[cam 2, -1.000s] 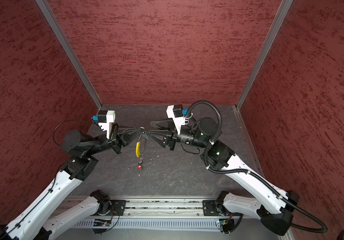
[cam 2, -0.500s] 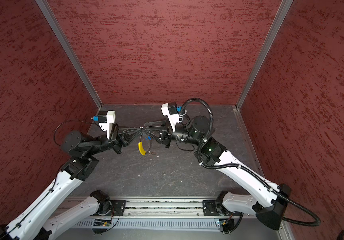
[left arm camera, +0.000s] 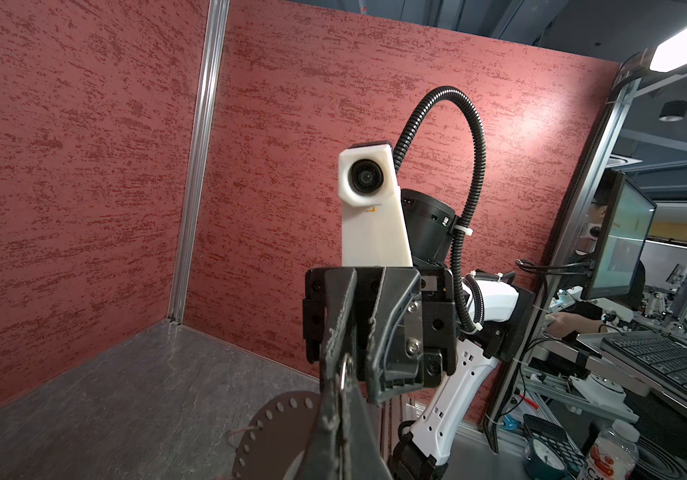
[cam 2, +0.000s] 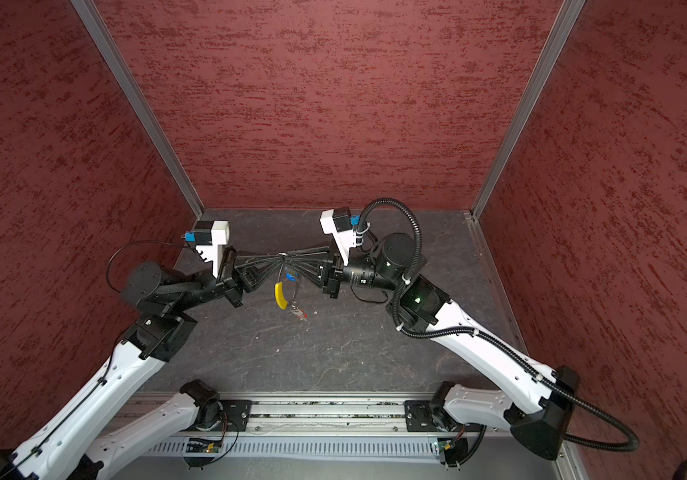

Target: Remove the keys from the keyring

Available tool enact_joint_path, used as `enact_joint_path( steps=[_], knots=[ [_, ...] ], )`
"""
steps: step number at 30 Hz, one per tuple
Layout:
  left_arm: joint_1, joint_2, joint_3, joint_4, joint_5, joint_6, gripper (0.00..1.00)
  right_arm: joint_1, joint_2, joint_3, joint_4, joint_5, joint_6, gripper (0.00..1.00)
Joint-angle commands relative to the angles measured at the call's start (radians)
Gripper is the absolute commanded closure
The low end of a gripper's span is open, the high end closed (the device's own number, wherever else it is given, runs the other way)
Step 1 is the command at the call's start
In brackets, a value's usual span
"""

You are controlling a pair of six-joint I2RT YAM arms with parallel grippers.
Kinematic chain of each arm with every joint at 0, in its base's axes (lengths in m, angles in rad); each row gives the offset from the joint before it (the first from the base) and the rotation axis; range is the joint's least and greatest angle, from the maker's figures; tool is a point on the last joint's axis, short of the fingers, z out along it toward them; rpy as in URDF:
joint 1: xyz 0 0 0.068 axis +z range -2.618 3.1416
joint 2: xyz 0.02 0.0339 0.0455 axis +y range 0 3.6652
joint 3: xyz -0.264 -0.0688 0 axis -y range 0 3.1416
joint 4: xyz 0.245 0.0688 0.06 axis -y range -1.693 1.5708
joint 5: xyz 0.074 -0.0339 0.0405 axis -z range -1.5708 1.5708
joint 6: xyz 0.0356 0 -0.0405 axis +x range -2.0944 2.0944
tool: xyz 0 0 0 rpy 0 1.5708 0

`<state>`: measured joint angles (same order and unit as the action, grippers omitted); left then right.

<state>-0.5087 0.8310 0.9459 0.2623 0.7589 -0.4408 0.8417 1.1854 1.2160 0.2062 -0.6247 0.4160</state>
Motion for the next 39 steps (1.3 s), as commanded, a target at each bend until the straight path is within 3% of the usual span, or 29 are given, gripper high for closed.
enact_joint_path(
  steps=[1,8,14,18,22,26,31,39],
  knots=[
    [0.001,-0.003,-0.003,0.038,-0.003,-0.013,1.0,0.004,0.005,-0.008,0.03,-0.024,0.004,0.85],
    [0.0,0.004,0.001,0.043,0.007,-0.018,1.0,0.004,0.008,-0.004,0.025,-0.035,-0.001,0.99],
    [0.0,-0.008,0.019,-0.025,-0.003,-0.003,0.98,0.001,-0.007,0.016,-0.072,-0.011,-0.038,1.0],
    [0.009,-0.032,0.051,-0.153,-0.014,0.042,0.48,-0.016,-0.023,0.055,-0.234,0.0,-0.104,1.0],
    [0.042,-0.032,0.119,-0.322,0.018,0.089,0.4,-0.03,-0.022,0.12,-0.429,-0.006,-0.2,1.0],
    [0.074,0.015,0.203,-0.473,0.115,0.119,0.42,-0.035,0.001,0.197,-0.605,-0.024,-0.296,1.0],
    [0.078,0.09,0.302,-0.627,0.227,0.168,0.55,-0.035,0.047,0.304,-0.777,-0.047,-0.39,1.0],
    [0.076,0.157,0.373,-0.76,0.289,0.223,0.57,-0.035,0.084,0.394,-0.885,-0.084,-0.448,1.0]
  ],
)
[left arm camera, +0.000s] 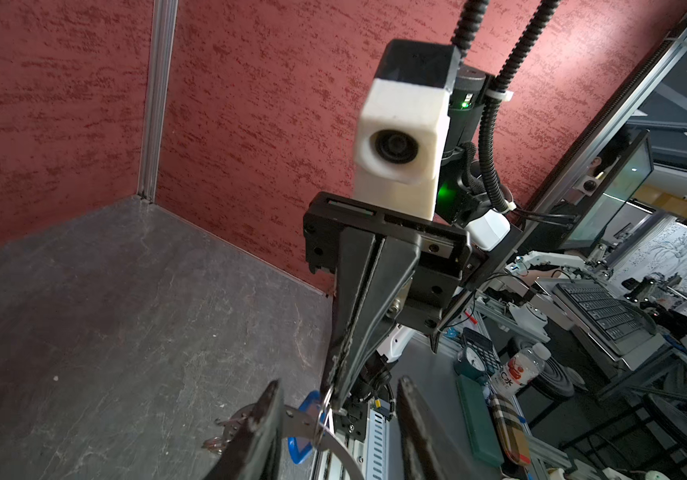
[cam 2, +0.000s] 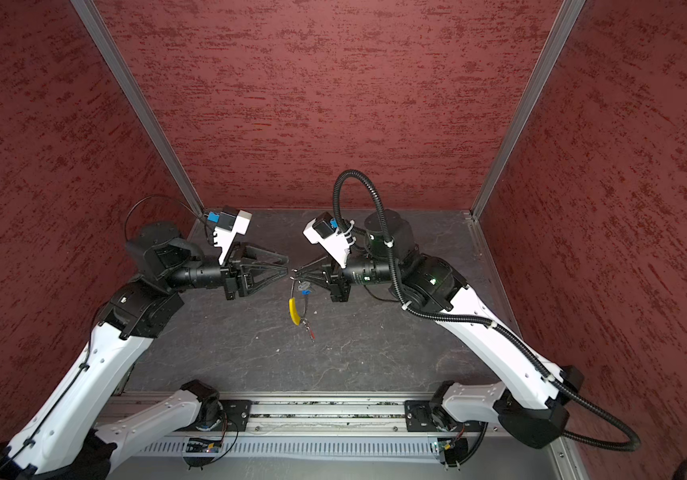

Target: Remove the keys from the keyring

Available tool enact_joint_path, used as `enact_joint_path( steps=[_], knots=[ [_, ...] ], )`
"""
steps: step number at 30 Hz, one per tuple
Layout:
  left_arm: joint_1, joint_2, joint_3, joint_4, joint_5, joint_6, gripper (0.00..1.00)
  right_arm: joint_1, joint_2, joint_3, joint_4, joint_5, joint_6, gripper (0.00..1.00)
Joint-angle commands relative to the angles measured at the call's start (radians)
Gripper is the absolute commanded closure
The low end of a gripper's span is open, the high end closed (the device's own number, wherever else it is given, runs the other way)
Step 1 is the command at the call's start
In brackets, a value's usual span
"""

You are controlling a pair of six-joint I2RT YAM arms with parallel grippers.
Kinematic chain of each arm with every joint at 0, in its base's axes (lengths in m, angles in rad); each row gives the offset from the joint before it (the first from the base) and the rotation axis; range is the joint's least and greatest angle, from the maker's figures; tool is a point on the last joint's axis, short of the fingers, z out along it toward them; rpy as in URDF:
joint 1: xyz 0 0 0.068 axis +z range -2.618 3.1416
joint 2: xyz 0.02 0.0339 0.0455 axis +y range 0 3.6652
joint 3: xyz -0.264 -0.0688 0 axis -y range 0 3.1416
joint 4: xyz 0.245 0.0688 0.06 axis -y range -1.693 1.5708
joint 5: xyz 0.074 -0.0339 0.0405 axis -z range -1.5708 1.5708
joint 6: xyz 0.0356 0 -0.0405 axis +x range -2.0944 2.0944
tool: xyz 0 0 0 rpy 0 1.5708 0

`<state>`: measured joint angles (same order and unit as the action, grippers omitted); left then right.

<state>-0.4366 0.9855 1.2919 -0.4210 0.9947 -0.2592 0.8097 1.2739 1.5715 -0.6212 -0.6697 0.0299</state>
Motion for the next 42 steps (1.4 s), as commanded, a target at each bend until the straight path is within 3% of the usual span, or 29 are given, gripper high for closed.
enact_joint_path(
  steps=[1,15,21,30,42],
  knots=[
    [0.003,0.008,0.031,-0.082,0.055,0.043,0.59,-0.003,-0.002,0.045,-0.061,-0.039,-0.065,1.0],
    [-0.022,0.041,0.052,-0.136,0.068,0.084,0.73,-0.004,0.013,0.077,-0.061,-0.033,-0.062,1.0],
    [-0.034,0.041,0.046,-0.126,0.085,0.087,0.74,-0.004,0.024,0.085,-0.06,-0.028,-0.061,1.0],
    [-0.036,0.038,0.044,-0.139,0.087,0.101,0.85,-0.003,0.016,0.085,-0.043,0.034,-0.048,1.0],
    [-0.045,0.034,0.029,-0.096,0.056,0.092,1.0,-0.003,0.034,0.093,-0.02,-0.001,-0.02,1.0]
  ],
)
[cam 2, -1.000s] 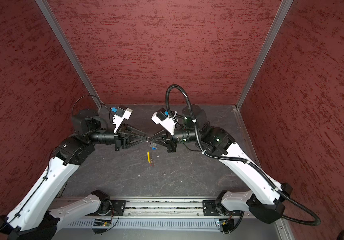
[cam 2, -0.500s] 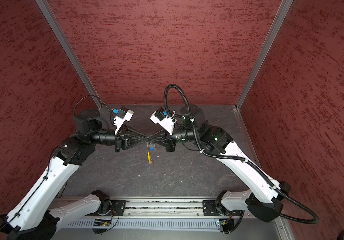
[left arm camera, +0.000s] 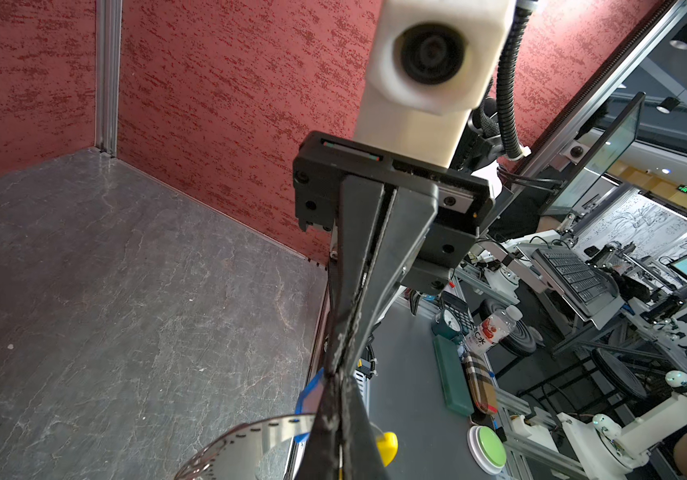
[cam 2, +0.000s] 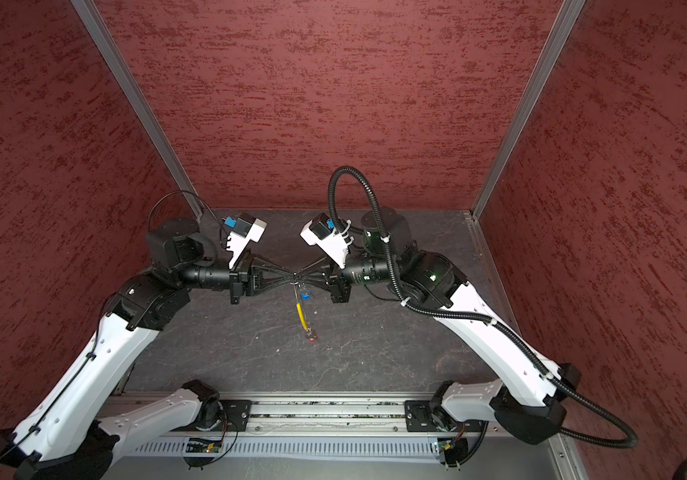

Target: Remove the keys from the keyring

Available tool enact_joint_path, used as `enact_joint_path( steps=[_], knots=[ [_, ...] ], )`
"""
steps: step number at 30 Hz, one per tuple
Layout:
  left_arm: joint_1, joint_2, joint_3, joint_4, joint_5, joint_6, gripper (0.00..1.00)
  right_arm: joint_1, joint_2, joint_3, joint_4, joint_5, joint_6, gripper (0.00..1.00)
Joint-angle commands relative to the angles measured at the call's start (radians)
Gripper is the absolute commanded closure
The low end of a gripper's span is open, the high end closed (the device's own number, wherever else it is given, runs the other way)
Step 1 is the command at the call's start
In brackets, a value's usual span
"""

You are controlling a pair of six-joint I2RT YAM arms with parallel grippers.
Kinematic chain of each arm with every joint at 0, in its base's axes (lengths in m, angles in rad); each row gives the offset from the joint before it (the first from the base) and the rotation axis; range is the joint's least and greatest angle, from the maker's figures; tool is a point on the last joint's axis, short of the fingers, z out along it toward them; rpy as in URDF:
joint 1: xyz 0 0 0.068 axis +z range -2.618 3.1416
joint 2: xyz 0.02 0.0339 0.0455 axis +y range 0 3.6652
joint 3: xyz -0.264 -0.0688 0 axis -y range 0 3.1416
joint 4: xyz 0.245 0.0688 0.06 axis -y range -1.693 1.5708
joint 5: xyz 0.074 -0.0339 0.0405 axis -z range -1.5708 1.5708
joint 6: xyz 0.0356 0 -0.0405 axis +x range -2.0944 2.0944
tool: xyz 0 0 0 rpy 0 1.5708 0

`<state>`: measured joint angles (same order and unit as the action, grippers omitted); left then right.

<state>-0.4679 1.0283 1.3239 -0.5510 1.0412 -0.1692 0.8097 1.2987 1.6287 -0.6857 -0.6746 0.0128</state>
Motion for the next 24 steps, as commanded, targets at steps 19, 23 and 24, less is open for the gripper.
enact_joint_path(
  steps=[19,23,24],
  knots=[
    [-0.022,-0.135,-0.202,0.521,-0.139,-0.135,1.0,0.002,-0.21,-0.347,0.591,0.061,0.164,0.46],
    [-0.022,-0.138,-0.23,0.604,-0.131,-0.171,1.0,0.002,-0.208,-0.38,0.633,0.047,0.18,0.45],
    [-0.023,-0.137,-0.234,0.618,-0.126,-0.182,1.0,0.002,-0.207,-0.386,0.639,0.044,0.183,0.45]
  ],
)
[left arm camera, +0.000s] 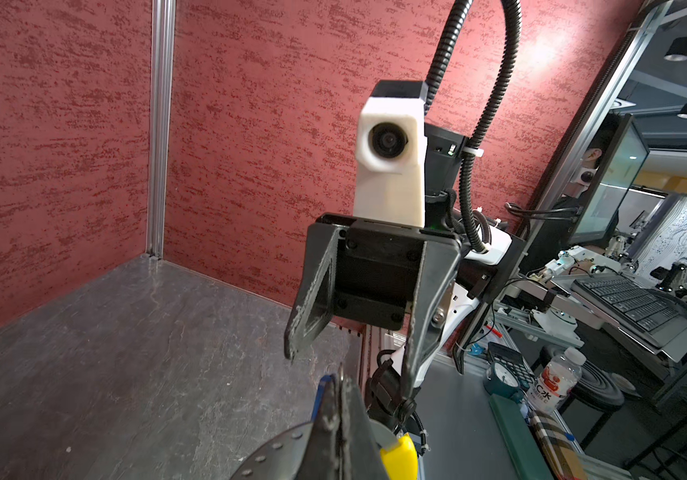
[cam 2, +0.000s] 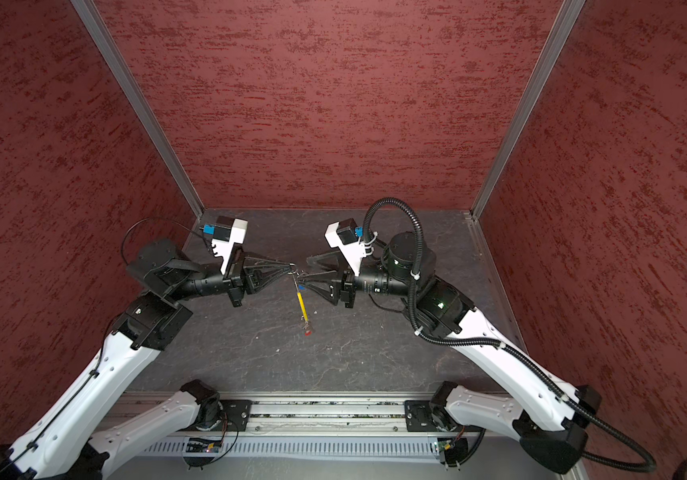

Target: Remove the keys from the keyring

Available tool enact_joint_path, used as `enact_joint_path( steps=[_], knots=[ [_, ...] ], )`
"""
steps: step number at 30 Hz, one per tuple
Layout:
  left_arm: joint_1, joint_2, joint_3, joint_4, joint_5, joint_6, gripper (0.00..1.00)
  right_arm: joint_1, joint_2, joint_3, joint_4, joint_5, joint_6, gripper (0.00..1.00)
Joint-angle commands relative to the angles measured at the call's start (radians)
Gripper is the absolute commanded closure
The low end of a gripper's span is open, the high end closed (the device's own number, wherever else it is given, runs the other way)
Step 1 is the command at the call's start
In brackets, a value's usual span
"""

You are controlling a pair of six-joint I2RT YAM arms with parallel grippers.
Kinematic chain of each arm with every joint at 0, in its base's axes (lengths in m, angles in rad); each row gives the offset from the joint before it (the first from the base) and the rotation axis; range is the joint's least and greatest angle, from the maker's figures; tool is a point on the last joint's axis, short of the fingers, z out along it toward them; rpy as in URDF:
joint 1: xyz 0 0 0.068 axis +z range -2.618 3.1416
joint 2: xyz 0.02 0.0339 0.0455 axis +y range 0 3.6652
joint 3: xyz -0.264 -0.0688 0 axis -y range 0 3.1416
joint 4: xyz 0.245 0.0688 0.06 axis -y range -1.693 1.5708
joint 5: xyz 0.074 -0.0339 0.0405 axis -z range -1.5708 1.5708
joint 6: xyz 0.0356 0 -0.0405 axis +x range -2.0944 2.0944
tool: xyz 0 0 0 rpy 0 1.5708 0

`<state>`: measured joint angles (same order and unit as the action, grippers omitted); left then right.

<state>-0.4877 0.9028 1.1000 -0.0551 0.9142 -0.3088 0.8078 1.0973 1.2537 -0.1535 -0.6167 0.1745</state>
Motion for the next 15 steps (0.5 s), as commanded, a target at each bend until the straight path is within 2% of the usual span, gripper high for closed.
enact_joint_path(
  steps=[1,9,15],
  knots=[
    [-0.003,-0.01,-0.013,0.132,0.004,-0.048,1.0,0.004,-0.004,-0.014,0.109,-0.014,0.022,0.45],
    [-0.003,-0.017,-0.024,0.149,0.004,-0.061,1.0,0.005,0.01,-0.02,0.101,-0.044,0.024,0.51],
    [-0.002,-0.016,-0.024,0.155,-0.001,-0.062,1.0,0.005,0.015,-0.026,0.106,-0.079,0.03,0.66]
  ],
)
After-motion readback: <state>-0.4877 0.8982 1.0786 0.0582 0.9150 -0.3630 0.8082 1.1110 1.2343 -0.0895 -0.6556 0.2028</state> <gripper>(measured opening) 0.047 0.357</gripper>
